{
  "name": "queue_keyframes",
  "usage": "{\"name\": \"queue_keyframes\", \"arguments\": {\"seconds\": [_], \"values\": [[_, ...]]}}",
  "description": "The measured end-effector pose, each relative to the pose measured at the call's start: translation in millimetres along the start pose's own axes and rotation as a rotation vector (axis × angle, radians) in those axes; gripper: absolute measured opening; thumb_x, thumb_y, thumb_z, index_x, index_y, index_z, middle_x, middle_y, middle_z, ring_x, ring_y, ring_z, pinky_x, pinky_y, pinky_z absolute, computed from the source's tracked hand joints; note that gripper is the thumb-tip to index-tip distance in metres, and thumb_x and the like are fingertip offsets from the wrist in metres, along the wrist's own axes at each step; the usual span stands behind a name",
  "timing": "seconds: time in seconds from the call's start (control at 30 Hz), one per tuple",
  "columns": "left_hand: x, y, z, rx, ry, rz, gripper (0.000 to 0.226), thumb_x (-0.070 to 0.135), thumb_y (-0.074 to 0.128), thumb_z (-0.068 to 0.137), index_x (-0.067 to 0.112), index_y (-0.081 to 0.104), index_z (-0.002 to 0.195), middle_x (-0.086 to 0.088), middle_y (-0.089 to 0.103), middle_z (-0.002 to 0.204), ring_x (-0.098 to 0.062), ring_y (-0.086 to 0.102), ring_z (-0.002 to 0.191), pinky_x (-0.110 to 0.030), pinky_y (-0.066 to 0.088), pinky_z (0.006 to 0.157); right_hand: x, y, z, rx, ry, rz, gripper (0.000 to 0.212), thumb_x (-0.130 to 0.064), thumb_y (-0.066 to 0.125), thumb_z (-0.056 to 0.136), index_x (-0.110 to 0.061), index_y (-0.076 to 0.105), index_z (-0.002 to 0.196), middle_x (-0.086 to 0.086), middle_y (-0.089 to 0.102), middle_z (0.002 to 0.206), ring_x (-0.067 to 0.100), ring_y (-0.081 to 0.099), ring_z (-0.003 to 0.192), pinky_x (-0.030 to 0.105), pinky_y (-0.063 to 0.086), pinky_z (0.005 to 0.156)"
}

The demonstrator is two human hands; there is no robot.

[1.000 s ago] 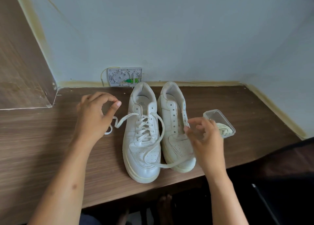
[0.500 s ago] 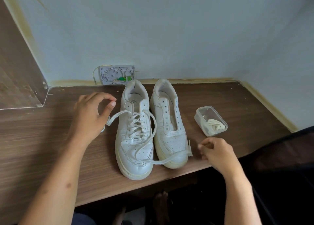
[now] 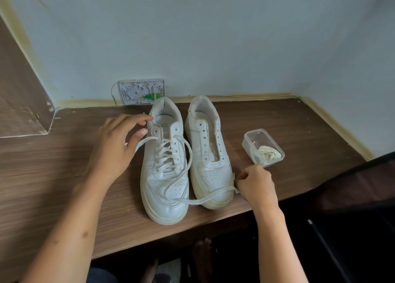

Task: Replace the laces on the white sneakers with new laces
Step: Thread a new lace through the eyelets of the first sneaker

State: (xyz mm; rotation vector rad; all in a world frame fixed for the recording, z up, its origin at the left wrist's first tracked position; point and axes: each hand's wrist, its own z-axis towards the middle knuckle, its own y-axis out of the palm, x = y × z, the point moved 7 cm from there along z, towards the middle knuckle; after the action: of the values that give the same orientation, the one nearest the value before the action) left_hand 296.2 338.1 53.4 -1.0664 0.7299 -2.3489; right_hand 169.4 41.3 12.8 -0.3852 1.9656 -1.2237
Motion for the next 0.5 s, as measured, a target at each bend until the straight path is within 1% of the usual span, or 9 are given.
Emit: {"name": "queue_keyframes", "arguments": {"seconds": [0.1, 0.2, 0.27, 0.3, 0.37, 0.4, 0.47, 0.5], "values": [[6, 3, 0, -0.001, 0.041, 0.000, 0.024, 0.019, 0.060, 0.098, 0.024, 0.067, 0.120, 0.005, 0.065, 0.112, -0.022, 0.057, 0.099, -0.037, 0.042, 0.089, 0, -7, -1, 0.065, -0.025, 0.067, 0.006, -0.014, 0.063, 0.088, -0.011, 0.063, 0.082, 0.002, 0.064, 0.080, 0.020, 0.059, 0.074, 0.029, 0.043, 0.062], [9, 5, 0, -0.013, 0.060, 0.016, 0.027, 0.026, 0.055, 0.096, 0.022, 0.067, 0.119, 0.002, 0.064, 0.113, -0.021, 0.056, 0.100, -0.041, 0.044, 0.090, -1, -19, -2, 0.169, -0.067, 0.151, 0.009, -0.012, 0.066, 0.087, -0.010, 0.061, 0.080, -0.002, 0.062, 0.073, 0.011, 0.057, 0.068, 0.025, 0.040, 0.056], [9, 4, 1, -0.016, 0.065, 0.016, 0.027, 0.027, 0.054, 0.096, 0.022, 0.067, 0.119, 0.001, 0.064, 0.113, -0.022, 0.056, 0.099, -0.043, 0.045, 0.089, -3, -24, -3, 0.230, -0.091, 0.203, 0.005, -0.012, 0.066, 0.088, -0.012, 0.063, 0.085, -0.006, 0.063, 0.075, 0.010, 0.059, 0.072, 0.024, 0.041, 0.059], [9, 4, 1, -0.013, 0.066, 0.015, 0.027, 0.027, 0.055, 0.095, 0.022, 0.067, 0.119, 0.001, 0.064, 0.112, -0.023, 0.057, 0.099, -0.043, 0.045, 0.089, -5, -26, -4, 0.256, -0.106, 0.232, 0.001, -0.012, 0.064, 0.089, -0.013, 0.064, 0.089, -0.008, 0.063, 0.076, 0.012, 0.061, 0.076, 0.026, 0.044, 0.064], [10, 4, 1, -0.005, 0.074, 0.013, 0.027, 0.026, 0.055, 0.095, 0.022, 0.067, 0.119, 0.001, 0.064, 0.112, -0.023, 0.057, 0.098, -0.042, 0.045, 0.088, -8, -29, -6, 0.309, -0.144, 0.288, 0.011, -0.010, 0.062, 0.090, -0.014, 0.068, 0.098, -0.012, 0.062, 0.076, 0.014, 0.063, 0.080, 0.030, 0.050, 0.075], [10, 4, 1, -0.002, 0.078, 0.011, 0.026, 0.025, 0.055, 0.096, 0.022, 0.067, 0.119, 0.001, 0.063, 0.112, -0.023, 0.057, 0.098, -0.042, 0.044, 0.088, -11, -31, -6, 0.331, -0.168, 0.323, 0.015, -0.009, 0.062, 0.090, -0.014, 0.069, 0.102, -0.013, 0.062, 0.077, 0.012, 0.064, 0.080, 0.027, 0.051, 0.076], [10, 6, 0, -0.007, 0.075, 0.008, 0.026, 0.023, 0.057, 0.098, 0.023, 0.066, 0.122, 0.001, 0.062, 0.114, -0.024, 0.055, 0.099, -0.042, 0.044, 0.088, -17, -35, -9, 0.367, -0.223, 0.405, 0.014, -0.010, 0.064, 0.091, -0.013, 0.071, 0.104, -0.012, 0.065, 0.080, 0.004, 0.063, 0.078, 0.011, 0.048, 0.069], [9, 8, -1, -0.021, 0.065, 0.010, 0.027, 0.022, 0.057, 0.099, 0.024, 0.065, 0.124, 0.001, 0.061, 0.117, -0.024, 0.054, 0.100, -0.042, 0.045, 0.088, -21, -36, -11, 0.380, -0.259, 0.438, 0.013, -0.012, 0.066, 0.092, -0.013, 0.072, 0.102, -0.011, 0.066, 0.081, 0.001, 0.063, 0.077, 0.007, 0.047, 0.066]]}}
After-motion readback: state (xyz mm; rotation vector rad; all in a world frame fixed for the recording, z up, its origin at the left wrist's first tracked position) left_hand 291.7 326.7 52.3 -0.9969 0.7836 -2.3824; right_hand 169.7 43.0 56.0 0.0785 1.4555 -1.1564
